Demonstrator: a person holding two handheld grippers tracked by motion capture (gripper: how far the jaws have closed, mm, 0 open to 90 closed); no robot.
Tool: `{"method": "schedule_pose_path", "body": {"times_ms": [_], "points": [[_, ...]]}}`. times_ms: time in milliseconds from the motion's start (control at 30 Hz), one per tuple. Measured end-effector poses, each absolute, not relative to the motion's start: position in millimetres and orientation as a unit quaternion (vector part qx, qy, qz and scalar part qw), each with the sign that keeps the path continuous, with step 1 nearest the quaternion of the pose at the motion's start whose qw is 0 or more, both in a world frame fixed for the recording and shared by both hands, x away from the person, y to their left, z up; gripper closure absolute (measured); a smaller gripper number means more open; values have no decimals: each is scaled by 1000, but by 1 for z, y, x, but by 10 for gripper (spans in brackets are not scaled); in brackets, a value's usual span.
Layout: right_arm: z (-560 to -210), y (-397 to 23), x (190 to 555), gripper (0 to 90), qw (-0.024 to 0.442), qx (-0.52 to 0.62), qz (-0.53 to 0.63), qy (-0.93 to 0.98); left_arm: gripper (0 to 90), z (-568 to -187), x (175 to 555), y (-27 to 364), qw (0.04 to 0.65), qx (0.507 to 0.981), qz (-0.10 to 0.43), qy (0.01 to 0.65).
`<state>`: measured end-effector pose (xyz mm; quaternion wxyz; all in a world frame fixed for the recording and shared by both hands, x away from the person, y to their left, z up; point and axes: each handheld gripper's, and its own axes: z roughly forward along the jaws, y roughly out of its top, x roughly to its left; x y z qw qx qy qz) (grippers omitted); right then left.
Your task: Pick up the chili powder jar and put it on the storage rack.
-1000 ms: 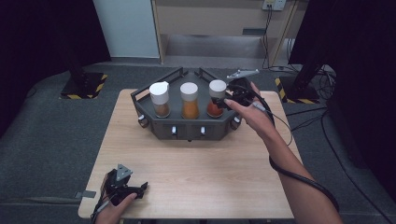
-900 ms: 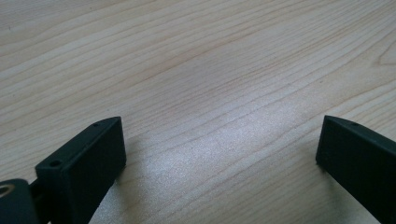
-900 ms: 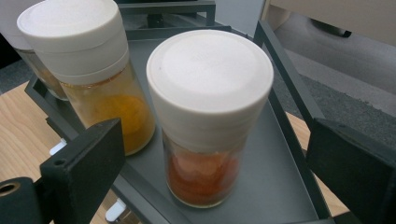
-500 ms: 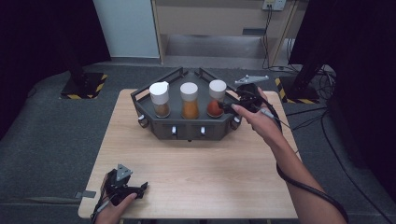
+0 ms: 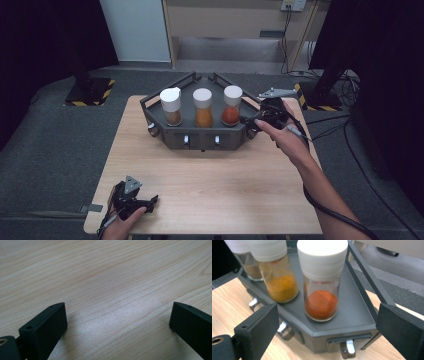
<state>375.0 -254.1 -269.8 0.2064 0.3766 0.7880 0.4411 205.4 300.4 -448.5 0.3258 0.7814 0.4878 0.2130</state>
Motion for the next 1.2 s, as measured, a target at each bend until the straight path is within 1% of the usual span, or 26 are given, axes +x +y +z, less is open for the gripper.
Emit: {"method": "schedule_pose_path", "body": {"times_ms": [167,900,1200], "points": [[-274,-255,367,55,209,379,435,789,0,-449,205,300,326,781,213,488],[-303,-266,341,51,189,391,431,791,0,-449,205,300,326,781,213,488],[-322,-272,330,51,182,402,431,787,0,-449,205,300,326,781,213,488]]}}
